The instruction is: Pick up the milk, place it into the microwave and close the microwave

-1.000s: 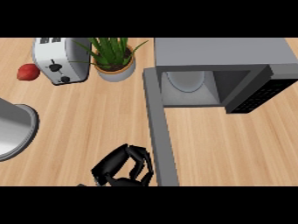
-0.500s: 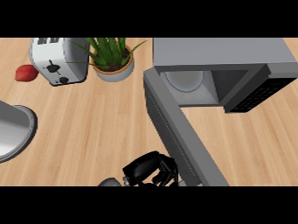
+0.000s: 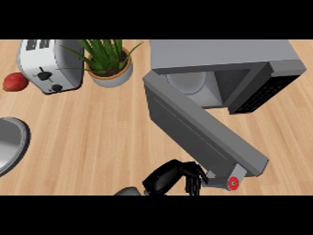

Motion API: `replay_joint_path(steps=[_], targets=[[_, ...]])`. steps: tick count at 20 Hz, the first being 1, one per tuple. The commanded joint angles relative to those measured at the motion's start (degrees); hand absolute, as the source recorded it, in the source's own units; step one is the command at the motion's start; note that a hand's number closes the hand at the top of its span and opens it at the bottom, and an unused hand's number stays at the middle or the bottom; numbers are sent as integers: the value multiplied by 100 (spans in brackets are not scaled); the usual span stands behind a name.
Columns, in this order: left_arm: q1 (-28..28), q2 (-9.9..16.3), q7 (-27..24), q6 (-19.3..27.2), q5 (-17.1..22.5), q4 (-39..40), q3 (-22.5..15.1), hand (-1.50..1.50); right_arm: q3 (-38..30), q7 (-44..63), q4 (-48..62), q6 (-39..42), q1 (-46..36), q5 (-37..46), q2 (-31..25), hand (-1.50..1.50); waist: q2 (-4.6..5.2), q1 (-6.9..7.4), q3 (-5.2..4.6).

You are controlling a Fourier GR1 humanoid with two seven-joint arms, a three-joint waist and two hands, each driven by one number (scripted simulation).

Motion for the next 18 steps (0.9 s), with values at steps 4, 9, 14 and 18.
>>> replay_joint_path(steps=[4,9,14,18], targets=[[-735,-122,91,951,878,-85,-559,150,81,71,-481,379,73,-205,-126,-150,25,-356,-17],[-1214,-126,170,1269,1444,-82,-600,150,227,304,-688,414,-218,-251,-213,-150,83,-559,-14],[-1925,-126,-33,1643,1652,3,-343,150,393,533,-883,550,-272,-295,-329,-150,122,-816,-19],[-2354,-125,-79,1753,1867,271,-254,150,374,660,-1026,690,-430,-377,-582,-150,183,-984,-12]])
